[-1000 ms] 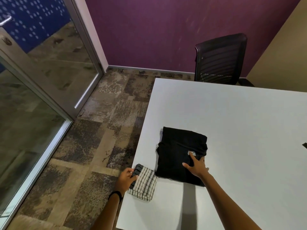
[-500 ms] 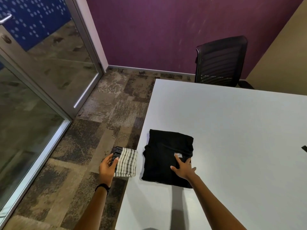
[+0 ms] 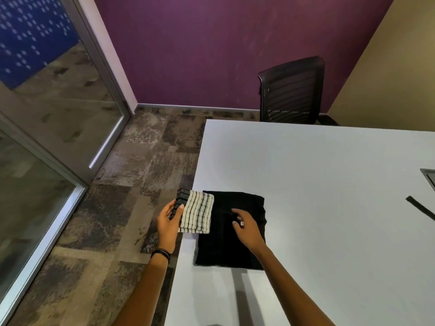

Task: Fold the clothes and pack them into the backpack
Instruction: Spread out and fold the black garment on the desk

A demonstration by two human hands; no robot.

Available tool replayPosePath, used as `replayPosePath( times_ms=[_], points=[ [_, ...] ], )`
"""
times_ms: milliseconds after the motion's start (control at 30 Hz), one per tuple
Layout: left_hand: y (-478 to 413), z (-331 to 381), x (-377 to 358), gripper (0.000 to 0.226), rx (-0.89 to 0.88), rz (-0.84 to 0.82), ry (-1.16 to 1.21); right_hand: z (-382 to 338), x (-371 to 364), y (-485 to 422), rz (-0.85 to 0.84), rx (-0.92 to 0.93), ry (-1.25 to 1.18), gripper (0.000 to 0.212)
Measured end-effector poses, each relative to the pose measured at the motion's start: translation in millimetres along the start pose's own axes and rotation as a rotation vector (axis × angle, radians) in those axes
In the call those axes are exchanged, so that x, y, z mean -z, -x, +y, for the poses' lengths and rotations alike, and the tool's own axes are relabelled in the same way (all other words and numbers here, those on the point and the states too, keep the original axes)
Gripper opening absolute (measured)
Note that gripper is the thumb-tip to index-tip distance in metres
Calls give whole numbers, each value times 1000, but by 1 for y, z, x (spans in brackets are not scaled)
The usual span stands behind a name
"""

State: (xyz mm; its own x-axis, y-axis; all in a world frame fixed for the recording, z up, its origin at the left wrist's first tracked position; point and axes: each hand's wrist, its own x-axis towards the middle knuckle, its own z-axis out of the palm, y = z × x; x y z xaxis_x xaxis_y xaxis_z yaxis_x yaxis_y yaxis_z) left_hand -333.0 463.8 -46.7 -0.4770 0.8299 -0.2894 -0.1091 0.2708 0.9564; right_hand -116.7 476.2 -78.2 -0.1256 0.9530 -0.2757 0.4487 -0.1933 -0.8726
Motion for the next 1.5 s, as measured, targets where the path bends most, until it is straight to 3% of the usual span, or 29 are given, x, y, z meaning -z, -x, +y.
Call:
replayPosePath(
  times_ms=[167,300,433,667,867,967,1067,1133,1200,1267,1333,1500],
  points=[
    [5,-2,-25,36,38,-125,2,-9,-7,2,-190,-200,-279,53],
    [10,-8,-43,32,126,-221,2,-3,-6,3,-153,-271,-496,38],
    [3,-21,-47,34,214,-267,-52,9,4,6,-101,-291,-488,34],
    [14,-26,-54,54,214,-463,-336,30,6,0,59,-284,-330,38],
    [12,-53,-55,61,-371,-622,-902,31,3,1,87,-75,59,49],
    [5,-62,-55,55,-517,-737,-1110,31,1,3,59,107,230,47],
    [-3,-66,-51,57,-535,-812,-1269,39,-5,6,-108,223,331,51],
    [-6,-67,-49,70,-561,-854,-1336,54,-12,7,-155,250,408,68],
    [-10,-71,-46,64,-508,-846,-1413,68,-15,8,-168,219,479,80],
    [-6,-77,-47,59,-529,-793,-1424,75,-14,11,-195,193,551,80],
    [0,-82,-50,70,-611,-761,-1477,77,-13,13,-226,166,599,77],
    [2,-82,-57,68,-526,-729,-1475,75,-10,9,-276,111,642,81]
  ],
)
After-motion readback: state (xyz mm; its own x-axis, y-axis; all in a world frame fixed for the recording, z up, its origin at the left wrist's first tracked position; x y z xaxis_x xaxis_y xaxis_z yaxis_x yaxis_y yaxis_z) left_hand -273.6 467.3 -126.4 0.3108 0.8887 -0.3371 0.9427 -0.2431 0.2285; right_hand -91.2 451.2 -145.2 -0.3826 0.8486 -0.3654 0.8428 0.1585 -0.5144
